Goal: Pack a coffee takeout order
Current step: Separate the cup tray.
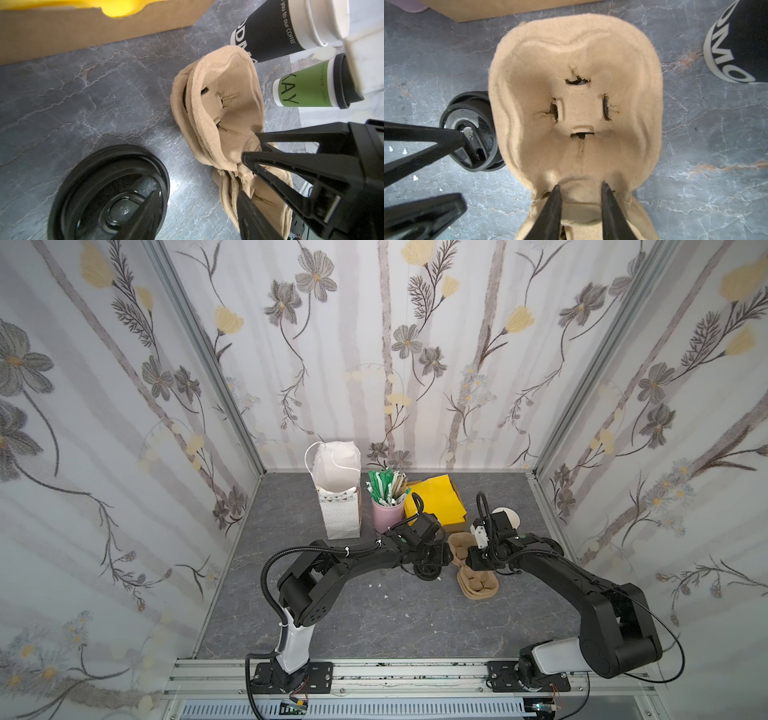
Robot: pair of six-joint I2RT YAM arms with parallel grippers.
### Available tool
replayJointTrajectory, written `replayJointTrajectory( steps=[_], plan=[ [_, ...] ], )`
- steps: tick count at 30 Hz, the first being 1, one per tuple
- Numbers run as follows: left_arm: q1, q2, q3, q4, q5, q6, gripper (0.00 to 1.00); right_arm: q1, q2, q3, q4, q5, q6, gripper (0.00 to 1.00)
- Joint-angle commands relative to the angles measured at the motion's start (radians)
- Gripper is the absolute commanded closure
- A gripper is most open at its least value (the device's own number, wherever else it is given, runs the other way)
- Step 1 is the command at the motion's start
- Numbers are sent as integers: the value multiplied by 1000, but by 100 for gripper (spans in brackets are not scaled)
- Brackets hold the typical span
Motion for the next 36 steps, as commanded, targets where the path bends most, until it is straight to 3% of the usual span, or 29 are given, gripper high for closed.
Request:
replayJointTrajectory(
  steps=[1,18,36],
  plan=[
    [-1,-4,9,18,53,-10,45,-11,-4,-5,39,-31,23,71],
    [-56,9,-35,0,167,-53,44,-43,5,5,42,-65,19,71],
    [-75,67,-10,0,192,-67,41,-43,12,-14,50,-88,13,71]
  ],
)
